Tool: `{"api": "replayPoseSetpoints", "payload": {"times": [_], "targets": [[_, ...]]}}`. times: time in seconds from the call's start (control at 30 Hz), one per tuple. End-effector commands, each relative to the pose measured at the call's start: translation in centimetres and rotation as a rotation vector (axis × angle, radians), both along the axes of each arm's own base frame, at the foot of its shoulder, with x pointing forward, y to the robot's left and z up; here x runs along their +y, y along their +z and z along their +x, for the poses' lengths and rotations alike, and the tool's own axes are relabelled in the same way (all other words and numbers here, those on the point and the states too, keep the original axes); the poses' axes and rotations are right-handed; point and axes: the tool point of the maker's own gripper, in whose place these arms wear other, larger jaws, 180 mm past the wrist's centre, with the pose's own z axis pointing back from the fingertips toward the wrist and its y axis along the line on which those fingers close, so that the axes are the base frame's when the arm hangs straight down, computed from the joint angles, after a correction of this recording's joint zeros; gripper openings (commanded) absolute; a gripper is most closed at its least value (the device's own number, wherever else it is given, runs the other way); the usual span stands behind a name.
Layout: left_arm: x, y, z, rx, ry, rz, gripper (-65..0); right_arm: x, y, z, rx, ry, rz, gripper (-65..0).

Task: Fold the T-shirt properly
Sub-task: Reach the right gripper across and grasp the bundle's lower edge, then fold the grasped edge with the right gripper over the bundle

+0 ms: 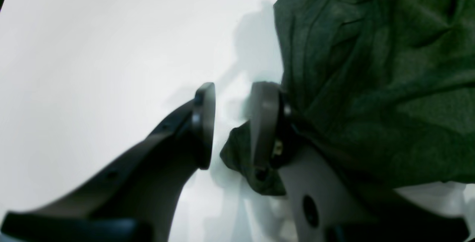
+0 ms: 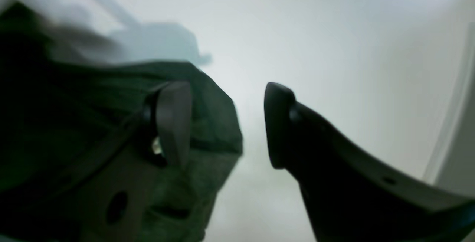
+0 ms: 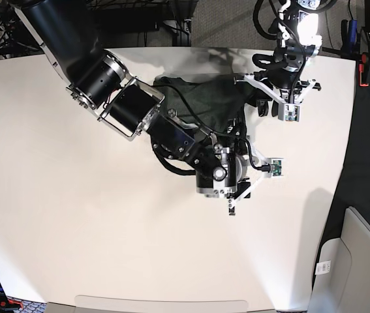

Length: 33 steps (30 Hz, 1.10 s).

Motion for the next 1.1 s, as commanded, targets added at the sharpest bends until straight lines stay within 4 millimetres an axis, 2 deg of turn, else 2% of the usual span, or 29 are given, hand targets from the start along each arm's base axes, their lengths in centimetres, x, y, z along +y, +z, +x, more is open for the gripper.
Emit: {"api": "replayPoseSetpoints", "payload": {"times": [0.0, 0.27, 0.47, 0.63, 0.77, 1.0, 1.07], "targets": [[0.1, 0.9, 0.5, -0.041, 0.001, 0.006, -48.2, 0.9, 1.6, 0.6, -0.049, 0.013, 0.021, -35.5], [0.1, 1.2, 0.9, -0.052, -0.001, 0.006, -48.1, -1.2, -0.2, 0.9, -0.096, -0.027, -0.054, -35.5], [0.0, 1.4, 1.2, -0.061, -0.002, 0.006, -48.1, -0.7, -0.5, -0.5, -0.076, -0.012, -0.021, -35.5], [0.0, 1.4, 1.2, -0.061, -0.002, 0.006, -48.1, 0.5, -0.7, -2.1, 0.017, 0.015, 0.046, -35.5], [0.0, 1.4, 1.2, -0.061, -0.002, 0.006, -48.1, 0.5, -0.9, -2.1, 0.025, 0.013, 0.042, -35.5], [0.0, 1.3, 1.0, -0.055, -0.002, 0.006, -48.2, -0.9, -3.3, -1.9, 0.075, -0.023, -0.017, -35.7], [0.0, 1.3, 1.0, -0.055, -0.002, 0.006, -48.2, -1.1, -3.6, -1.8, 0.082, -0.028, -0.024, -39.8]]}}
